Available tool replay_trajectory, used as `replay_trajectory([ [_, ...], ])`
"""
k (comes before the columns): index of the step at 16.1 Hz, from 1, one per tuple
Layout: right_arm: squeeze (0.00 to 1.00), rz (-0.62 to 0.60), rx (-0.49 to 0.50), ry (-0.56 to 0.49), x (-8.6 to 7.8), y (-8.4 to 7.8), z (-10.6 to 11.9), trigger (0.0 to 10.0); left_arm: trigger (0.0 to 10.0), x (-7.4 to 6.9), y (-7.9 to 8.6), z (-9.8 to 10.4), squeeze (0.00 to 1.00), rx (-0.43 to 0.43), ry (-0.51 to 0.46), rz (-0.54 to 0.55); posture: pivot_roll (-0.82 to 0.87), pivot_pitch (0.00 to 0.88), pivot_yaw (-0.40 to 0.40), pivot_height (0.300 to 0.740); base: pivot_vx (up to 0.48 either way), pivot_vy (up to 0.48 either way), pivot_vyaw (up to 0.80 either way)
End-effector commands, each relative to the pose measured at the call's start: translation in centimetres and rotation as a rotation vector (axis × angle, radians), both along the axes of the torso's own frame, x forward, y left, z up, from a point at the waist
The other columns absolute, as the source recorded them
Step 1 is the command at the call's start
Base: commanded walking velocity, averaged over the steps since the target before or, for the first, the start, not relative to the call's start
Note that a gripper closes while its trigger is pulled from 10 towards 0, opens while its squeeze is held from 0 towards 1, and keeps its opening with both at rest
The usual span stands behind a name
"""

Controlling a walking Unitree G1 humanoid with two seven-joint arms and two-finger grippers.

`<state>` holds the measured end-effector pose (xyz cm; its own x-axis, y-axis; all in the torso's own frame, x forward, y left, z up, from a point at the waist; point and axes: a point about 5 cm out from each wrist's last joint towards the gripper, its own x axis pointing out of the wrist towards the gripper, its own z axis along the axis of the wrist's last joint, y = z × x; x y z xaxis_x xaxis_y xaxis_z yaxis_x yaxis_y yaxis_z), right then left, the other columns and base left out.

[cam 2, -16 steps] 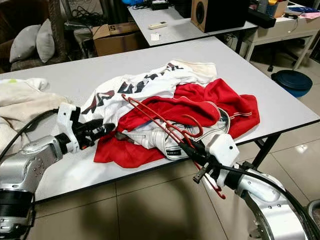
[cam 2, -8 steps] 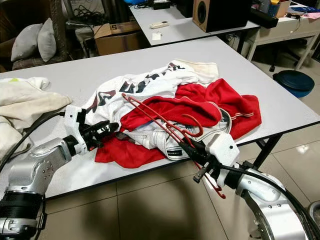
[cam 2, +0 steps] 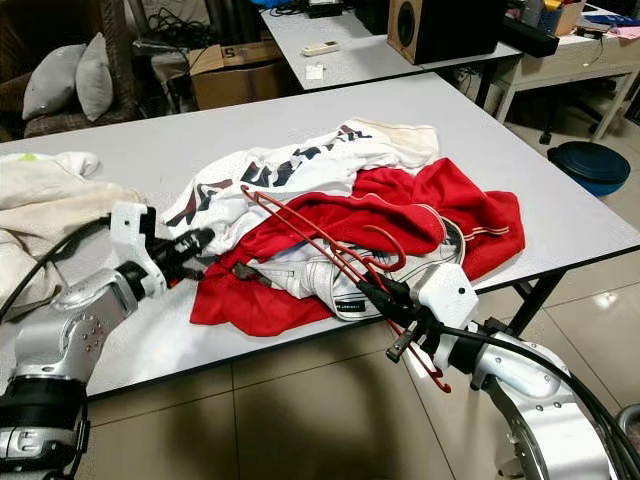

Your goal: Hang hanger

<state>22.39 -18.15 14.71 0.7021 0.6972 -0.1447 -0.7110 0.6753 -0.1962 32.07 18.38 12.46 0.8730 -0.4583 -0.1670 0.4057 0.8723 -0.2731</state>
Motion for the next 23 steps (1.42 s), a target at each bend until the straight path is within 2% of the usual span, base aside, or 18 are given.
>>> replay_trajectory([
  [1,0.00,0.021,-0.003,-0.009,0.0,0.4,0.1,10.0,0.0,0.2,0.2,0.2,0.00,0.005,-0.007,0.017,-0.05,0.000,0.095,0.740,0.000,0.000,0.00],
  [2,0.00,0.020,-0.002,-0.009,-0.1,0.4,0.0,10.0,0.0,0.2,0.0,0.2,0.00,0.020,-0.018,0.002,-0.05,0.000,0.100,0.740,0.000,0.000,0.00],
  [4,0.00,0.012,0.000,-0.014,-0.2,0.3,0.1,10.0,0.0,1.0,0.2,1.5,0.00,0.122,-0.117,0.017,-0.05,0.000,0.103,0.740,0.000,0.000,0.00],
  [5,0.00,0.012,0.003,-0.013,-0.4,0.2,0.2,10.0,0.0,1.7,0.2,3.6,0.00,0.189,-0.234,0.030,-0.05,0.000,0.106,0.740,0.000,0.000,0.00],
  [7,0.00,0.018,0.004,-0.009,-0.5,0.2,0.2,10.0,0.0,2.2,0.1,5.3,0.00,0.249,-0.320,0.030,-0.05,0.000,0.108,0.740,0.000,0.000,0.00],
  [9,0.00,0.030,0.031,-0.005,-0.8,0.6,0.5,10.0,0.0,2.6,-0.2,8.3,0.00,0.254,-0.436,0.039,-0.05,0.000,0.110,0.740,0.000,0.000,0.00],
  [11,0.00,0.016,0.043,-0.007,-0.7,0.7,0.6,10.0,0.0,2.5,-0.5,9.1,0.00,0.261,-0.475,0.018,-0.05,0.000,0.107,0.740,0.000,0.000,0.00],
  [13,0.00,-0.016,0.091,-0.002,-0.3,1.2,0.9,10.0,0.0,1.9,-1.0,9.4,0.00,0.391,-0.543,-0.048,-0.05,0.000,0.094,0.740,0.000,0.000,0.00],
  [14,0.00,-0.019,0.106,-0.001,-0.2,1.3,1.1,10.0,0.0,1.8,-0.8,9.5,0.00,0.433,-0.557,-0.031,-0.05,0.000,0.088,0.740,0.000,0.000,0.00],
  [15,0.00,-0.015,0.130,-0.015,-0.3,1.4,1.5,10.0,0.0,2.0,0.2,10.4,0.00,0.402,-0.580,0.076,-0.04,0.000,0.081,0.740,0.000,0.000,0.00],
  [16,0.00,-0.015,0.146,-0.018,-0.3,1.5,1.7,10.0,0.0,2.2,0.7,11.0,0.00,0.379,-0.598,0.132,-0.04,0.000,0.080,0.740,0.000,0.000,0.00],
  [17,0.00,-0.026,0.189,-0.030,-0.2,1.5,2.1,10.0,0.0,2.5,2.0,13.0,0.00,0.303,-0.648,0.248,-0.04,0.000,0.077,0.740,0.000,0.000,0.00],
  [18,0.00,-0.041,0.219,-0.042,-0.1,1.6,2.4,10.0,0.0,2.4,2.7,14.3,0.00,0.254,-0.686,0.302,-0.03,0.000,0.077,0.740,0.000,0.000,0.00],
  [19,0.00,-0.056,0.230,-0.053,0.0,1.6,2.5,10.0,0.0,2.3,2.8,14.9,0.00,0.248,-0.707,0.319,-0.03,0.000,0.080,0.740,0.000,0.000,0.00],
  [20,0.00,-0.090,0.264,-0.081,0.2,1.9,2.9,10.0,0.0,1.8,3.4,16.6,0.00,0.241,-0.790,0.412,-0.03,0.000,0.082,0.740,0.000,0.000,0.00],
  [21,0.00,-0.131,0.349,-0.112,0.2,2.2,3.8,10.0,0.0,-0.4,5.1,21.0,0.00,0.229,-1.017,0.592,-0.04,0.000,0.095,0.740,0.000,0.000,0.00],
  [23,0.00,-0.126,0.378,-0.123,-0.2,2.4,4.1,10.0,0.0,-1.8,6.3,23.5,0.00,0.215,-1.128,0.683,-0.04,0.000,0.091,0.740,0.000,0.000,0.00],
])
